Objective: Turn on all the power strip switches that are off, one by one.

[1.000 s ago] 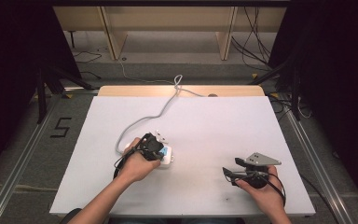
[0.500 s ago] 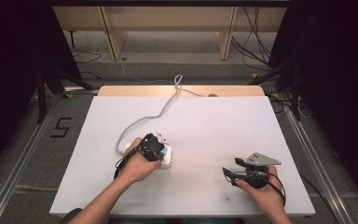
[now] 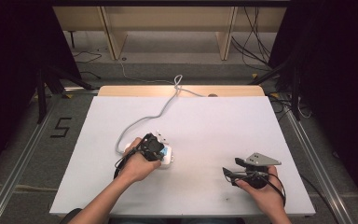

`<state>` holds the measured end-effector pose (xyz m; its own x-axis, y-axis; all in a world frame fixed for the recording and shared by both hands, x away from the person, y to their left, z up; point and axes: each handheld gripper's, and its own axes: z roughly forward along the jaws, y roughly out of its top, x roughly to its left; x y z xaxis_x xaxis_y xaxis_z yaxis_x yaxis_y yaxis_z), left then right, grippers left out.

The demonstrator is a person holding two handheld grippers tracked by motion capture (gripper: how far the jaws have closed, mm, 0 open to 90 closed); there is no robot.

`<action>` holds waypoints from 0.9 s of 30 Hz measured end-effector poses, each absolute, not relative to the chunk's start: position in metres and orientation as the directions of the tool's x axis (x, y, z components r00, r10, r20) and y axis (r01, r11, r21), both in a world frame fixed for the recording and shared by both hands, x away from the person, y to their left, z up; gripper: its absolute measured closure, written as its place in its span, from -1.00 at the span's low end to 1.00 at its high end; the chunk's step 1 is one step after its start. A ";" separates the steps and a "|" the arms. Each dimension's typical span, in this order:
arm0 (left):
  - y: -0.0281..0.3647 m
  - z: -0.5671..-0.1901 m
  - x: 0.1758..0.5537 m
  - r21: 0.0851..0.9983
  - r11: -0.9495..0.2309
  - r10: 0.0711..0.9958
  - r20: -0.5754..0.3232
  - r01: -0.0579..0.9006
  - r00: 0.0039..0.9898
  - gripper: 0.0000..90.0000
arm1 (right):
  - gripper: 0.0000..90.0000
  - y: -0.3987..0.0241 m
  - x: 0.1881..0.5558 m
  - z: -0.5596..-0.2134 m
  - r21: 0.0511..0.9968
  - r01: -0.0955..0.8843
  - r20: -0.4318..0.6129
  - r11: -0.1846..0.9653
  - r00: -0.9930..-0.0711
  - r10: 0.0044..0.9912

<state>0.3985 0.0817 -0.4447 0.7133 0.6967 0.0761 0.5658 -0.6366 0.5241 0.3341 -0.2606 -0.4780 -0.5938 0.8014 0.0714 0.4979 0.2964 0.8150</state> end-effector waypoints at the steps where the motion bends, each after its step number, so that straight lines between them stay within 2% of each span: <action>1: 0.082 -0.445 0.399 0.524 -0.636 0.697 0.075 0.566 0.713 1.00 | -0.24 -0.261 0.334 -0.478 0.815 0.499 0.073 0.294 -0.593 0.802; 27: 0.086 -0.446 0.400 0.529 -0.629 0.697 0.060 0.570 0.714 1.00 | -0.24 -0.261 0.334 -0.478 0.815 0.498 0.071 0.297 -0.594 0.801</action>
<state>0.4004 0.0857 -0.4459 0.7141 0.6974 0.0604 0.5698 -0.6292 0.5286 0.3343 -0.2609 -0.4780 -0.5940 0.8013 0.0707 0.4977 0.2970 0.8149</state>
